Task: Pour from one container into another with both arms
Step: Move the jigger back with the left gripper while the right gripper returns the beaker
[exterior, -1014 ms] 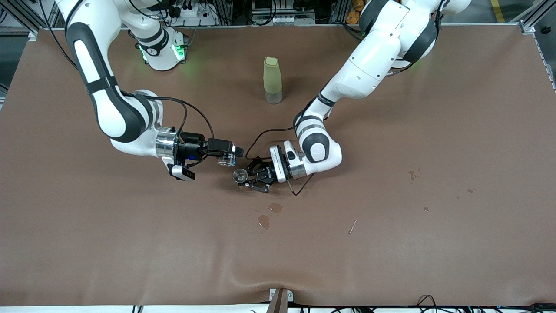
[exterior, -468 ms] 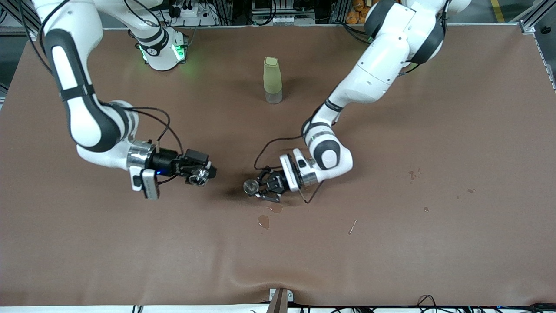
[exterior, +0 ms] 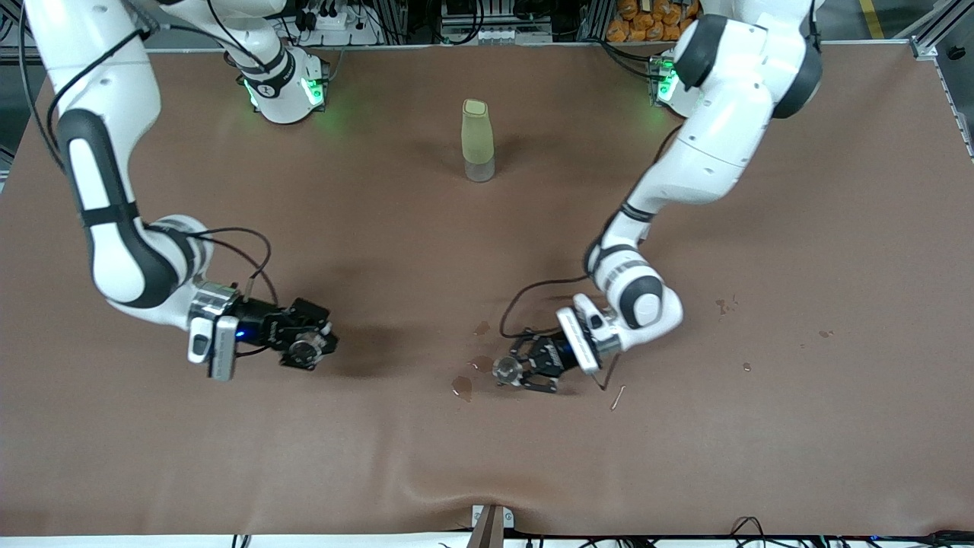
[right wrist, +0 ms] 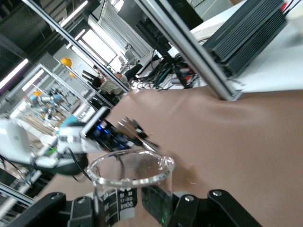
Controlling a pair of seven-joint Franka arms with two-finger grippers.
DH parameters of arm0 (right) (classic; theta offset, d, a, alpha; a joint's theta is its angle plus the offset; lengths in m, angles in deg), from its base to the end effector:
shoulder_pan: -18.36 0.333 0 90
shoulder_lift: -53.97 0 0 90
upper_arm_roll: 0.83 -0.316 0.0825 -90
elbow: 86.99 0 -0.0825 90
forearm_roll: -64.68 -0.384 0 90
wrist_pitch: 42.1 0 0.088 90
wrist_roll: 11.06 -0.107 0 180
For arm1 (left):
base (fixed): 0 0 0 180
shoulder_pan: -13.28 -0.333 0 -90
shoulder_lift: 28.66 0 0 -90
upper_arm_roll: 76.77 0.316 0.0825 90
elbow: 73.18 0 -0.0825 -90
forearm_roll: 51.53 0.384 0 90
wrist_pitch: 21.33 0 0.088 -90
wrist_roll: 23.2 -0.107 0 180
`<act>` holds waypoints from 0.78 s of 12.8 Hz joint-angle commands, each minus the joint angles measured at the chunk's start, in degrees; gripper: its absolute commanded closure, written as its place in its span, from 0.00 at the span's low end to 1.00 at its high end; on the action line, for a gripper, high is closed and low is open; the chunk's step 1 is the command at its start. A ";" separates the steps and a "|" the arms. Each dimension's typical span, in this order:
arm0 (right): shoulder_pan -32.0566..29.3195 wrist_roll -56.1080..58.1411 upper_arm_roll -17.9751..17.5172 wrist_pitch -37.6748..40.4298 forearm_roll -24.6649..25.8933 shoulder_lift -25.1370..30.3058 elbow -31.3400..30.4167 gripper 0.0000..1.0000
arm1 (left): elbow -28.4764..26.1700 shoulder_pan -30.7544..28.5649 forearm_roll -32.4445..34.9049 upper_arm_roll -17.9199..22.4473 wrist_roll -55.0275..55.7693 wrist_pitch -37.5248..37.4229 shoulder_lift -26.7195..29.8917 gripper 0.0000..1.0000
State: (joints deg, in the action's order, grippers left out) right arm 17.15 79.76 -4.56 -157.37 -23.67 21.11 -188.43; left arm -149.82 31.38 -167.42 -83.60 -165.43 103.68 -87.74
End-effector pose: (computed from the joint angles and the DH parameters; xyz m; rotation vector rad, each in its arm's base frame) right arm 0.6593 0.0840 0.2586 -1.8508 -0.5598 -0.7726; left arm 0.6735 -0.3255 0.1299 1.5402 -1.0458 1.3825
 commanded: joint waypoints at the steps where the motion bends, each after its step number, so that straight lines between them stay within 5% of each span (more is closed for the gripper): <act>1: -4.39 10.92 -0.93 0.84 3.52 -4.03 3.96 1.00 | -6.75 -5.95 9.06 -0.46 3.35 -4.58 5.19 1.00; 4: -8.27 24.97 -0.93 1.19 5.55 -7.39 6.26 1.00 | -12.12 -14.21 17.94 -0.37 3.36 -14.50 6.60 1.00; 10: -21.17 46.46 -0.93 5.65 9.68 -12.03 6.26 1.00 | -12.57 -30.82 38.15 -0.37 3.88 -29.09 6.17 1.00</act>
State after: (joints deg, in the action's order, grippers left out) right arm 0.79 121.94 -4.19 -155.44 -16.12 12.90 -183.79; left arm -160.06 4.42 -133.82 -83.35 -161.91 78.64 -83.69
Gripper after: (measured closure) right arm 0.863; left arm 0.793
